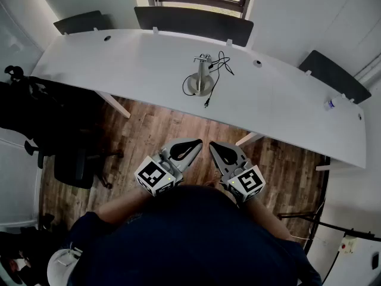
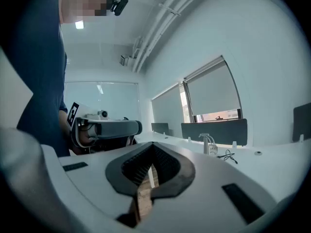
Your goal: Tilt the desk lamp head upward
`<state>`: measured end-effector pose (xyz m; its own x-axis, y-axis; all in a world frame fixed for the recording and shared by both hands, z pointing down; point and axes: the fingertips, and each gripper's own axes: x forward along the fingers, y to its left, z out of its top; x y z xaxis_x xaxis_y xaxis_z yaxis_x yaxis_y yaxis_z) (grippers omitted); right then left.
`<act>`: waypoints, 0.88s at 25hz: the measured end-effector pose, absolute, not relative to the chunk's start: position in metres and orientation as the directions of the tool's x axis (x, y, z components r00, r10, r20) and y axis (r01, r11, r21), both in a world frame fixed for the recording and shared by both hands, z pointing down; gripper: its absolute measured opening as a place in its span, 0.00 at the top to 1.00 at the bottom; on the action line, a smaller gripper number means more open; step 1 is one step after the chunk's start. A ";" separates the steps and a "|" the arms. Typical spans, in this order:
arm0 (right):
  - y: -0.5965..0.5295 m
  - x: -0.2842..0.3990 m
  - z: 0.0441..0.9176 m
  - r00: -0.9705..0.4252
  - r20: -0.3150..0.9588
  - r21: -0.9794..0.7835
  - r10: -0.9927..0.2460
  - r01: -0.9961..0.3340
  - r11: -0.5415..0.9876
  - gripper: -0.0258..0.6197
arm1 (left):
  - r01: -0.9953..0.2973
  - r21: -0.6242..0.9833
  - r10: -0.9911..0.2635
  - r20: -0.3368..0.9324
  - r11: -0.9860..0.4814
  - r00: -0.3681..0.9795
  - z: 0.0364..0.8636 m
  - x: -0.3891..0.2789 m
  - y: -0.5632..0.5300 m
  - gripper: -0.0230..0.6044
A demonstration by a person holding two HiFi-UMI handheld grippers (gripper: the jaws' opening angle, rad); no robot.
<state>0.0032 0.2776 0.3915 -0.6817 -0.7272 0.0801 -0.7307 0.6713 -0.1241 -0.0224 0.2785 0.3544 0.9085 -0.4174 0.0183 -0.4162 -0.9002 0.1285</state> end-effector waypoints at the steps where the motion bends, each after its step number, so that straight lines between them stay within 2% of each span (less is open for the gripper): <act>1: 0.277 0.006 0.390 -0.681 0.077 -0.121 -0.728 -0.731 0.671 0.95 | -0.418 0.122 -0.420 0.017 -0.900 0.908 0.354 -0.020 0.279 0.95; 12: 0.282 0.039 0.400 -0.724 0.045 -0.111 -0.688 -0.689 0.717 0.95 | -0.472 0.086 -0.472 0.031 -0.877 0.881 0.367 0.013 0.280 0.95; 22: 0.240 0.049 0.405 -0.720 0.033 -0.155 -0.694 -0.689 0.708 0.94 | -0.510 0.111 -0.509 0.041 -0.853 0.860 0.386 0.001 0.236 0.95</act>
<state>0.0492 0.2397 0.4047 -0.7197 -0.6935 0.0327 -0.6892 0.7079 -0.1547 0.0014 0.2358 0.3861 0.8597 -0.5091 0.0406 -0.5103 -0.8528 0.1114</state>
